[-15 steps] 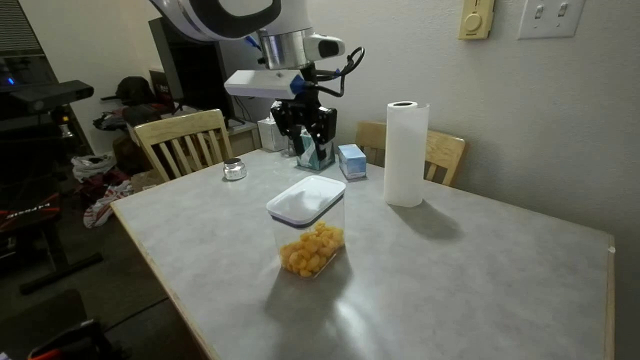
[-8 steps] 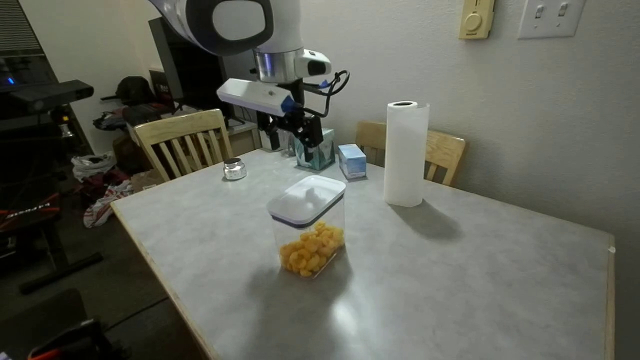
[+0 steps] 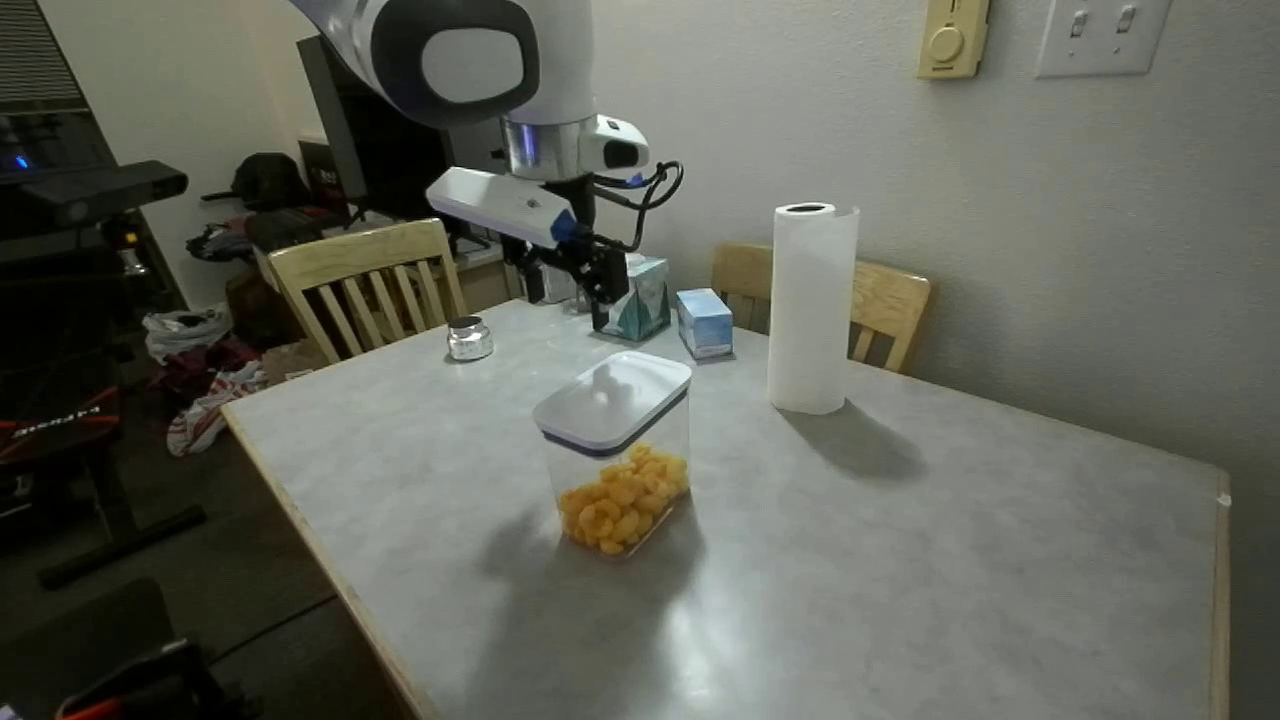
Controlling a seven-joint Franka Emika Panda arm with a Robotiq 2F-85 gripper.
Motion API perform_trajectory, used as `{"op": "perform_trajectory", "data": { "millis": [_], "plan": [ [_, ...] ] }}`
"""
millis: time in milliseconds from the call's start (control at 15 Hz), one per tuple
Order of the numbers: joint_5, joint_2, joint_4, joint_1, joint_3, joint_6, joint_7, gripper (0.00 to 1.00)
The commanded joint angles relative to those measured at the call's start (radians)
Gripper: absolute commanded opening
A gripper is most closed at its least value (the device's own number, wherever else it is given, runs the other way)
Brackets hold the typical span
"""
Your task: Use the lid to close the container
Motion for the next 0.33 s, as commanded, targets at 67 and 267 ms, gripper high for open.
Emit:
{"op": "perform_trajectory", "data": {
  "millis": [67, 267],
  "plan": [
    [0.022, 0.011, 0.014, 0.001, 0.006, 0.004, -0.016, 1.00],
    [0.001, 0.000, 0.004, 0.005, 0.002, 0.000, -0.001, 1.00]
  ]
}}
